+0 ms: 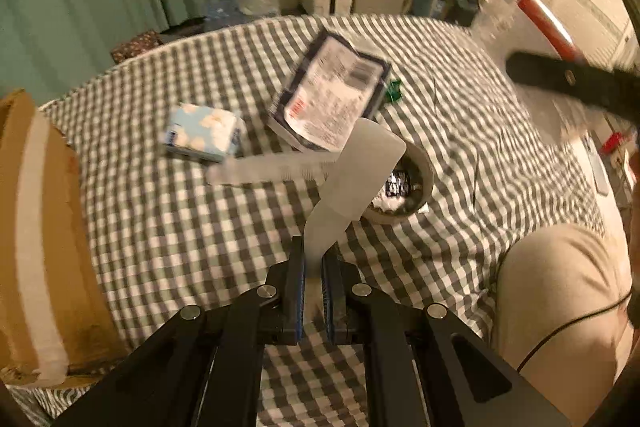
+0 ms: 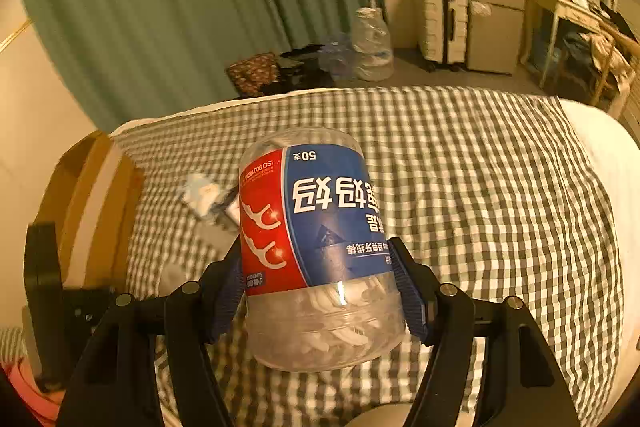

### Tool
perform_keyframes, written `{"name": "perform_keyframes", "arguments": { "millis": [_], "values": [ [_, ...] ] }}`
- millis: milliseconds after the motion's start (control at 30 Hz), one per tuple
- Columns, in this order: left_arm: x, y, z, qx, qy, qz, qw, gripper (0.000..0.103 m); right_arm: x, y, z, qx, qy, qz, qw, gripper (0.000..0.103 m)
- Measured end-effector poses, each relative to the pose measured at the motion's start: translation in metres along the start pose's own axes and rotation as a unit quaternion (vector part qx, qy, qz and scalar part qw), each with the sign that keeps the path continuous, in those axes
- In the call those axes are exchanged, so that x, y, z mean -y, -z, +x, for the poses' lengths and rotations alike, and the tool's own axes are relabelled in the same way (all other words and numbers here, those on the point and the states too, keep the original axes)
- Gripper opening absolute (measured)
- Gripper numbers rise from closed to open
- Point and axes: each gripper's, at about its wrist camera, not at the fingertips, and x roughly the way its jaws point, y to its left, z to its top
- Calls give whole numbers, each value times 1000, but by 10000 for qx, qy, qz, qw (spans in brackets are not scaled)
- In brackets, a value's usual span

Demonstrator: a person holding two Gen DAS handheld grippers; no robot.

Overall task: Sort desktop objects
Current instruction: 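Grasp the white comb with the left tool while the right tool grasps the clear swab container, then carry the comb and swab container into the box and open both tools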

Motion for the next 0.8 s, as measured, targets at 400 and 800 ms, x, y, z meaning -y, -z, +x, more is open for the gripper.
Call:
{"name": "perform_keyframes", "arguments": {
  "millis": [400, 800],
  "values": [
    [-40, -13, -56, 487, -23, -514, 9975, 7, -67, -1, -38, 181, -72, -665, 9976, 63],
    [-89, -9, -98, 885, -59, -941, 9916, 7, -112, 2, -32, 91, -272, -958, 9950, 63]
  ]
}}
